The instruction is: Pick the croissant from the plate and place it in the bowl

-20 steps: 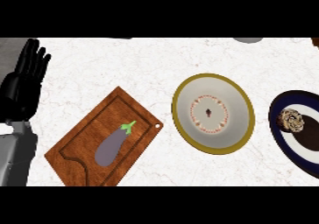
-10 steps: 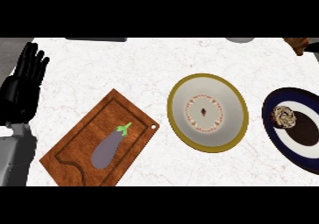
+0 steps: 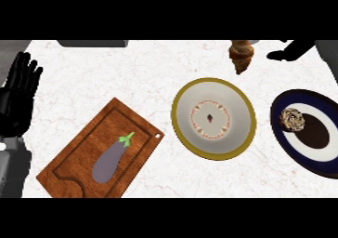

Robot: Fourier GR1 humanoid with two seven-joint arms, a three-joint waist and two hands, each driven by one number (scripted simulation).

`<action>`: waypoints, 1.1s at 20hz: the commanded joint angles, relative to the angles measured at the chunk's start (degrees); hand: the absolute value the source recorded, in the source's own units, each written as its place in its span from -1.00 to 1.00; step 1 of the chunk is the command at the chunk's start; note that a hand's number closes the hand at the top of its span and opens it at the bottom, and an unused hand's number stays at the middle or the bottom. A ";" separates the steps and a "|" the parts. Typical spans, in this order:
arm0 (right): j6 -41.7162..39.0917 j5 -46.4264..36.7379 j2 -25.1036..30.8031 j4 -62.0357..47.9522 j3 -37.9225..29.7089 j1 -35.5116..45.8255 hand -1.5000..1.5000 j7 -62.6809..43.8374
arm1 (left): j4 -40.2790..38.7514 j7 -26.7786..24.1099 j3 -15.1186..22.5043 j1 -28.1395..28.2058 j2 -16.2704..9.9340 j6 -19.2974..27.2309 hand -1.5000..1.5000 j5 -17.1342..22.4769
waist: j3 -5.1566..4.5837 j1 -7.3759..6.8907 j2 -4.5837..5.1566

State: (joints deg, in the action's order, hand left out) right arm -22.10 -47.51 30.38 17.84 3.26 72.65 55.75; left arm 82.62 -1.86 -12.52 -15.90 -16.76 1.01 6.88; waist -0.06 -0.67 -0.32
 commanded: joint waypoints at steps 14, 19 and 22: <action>1.12 0.34 -13.96 12.55 6.90 -17.82 -1.00 -11.06 | 2.30 2.98 -1.28 -0.03 -0.65 0.60 0.00 0.66 | 0.06 0.82 0.24; -5.19 5.12 -17.43 10.05 4.15 -18.62 -1.00 -11.98 | 4.57 2.07 0.54 1.48 1.05 1.60 0.00 -0.98 | 0.08 0.30 0.36; -5.55 9.14 -19.21 8.47 1.17 -20.27 -1.00 -9.57 | 2.77 1.19 -0.85 1.32 -0.38 -1.49 0.00 1.37 | 0.08 0.09 0.62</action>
State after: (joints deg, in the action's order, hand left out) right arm -23.47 -42.11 12.61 28.09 7.21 54.17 42.31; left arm 86.11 0.00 -13.40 -14.53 -17.25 0.59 7.61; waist 0.01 -0.34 0.03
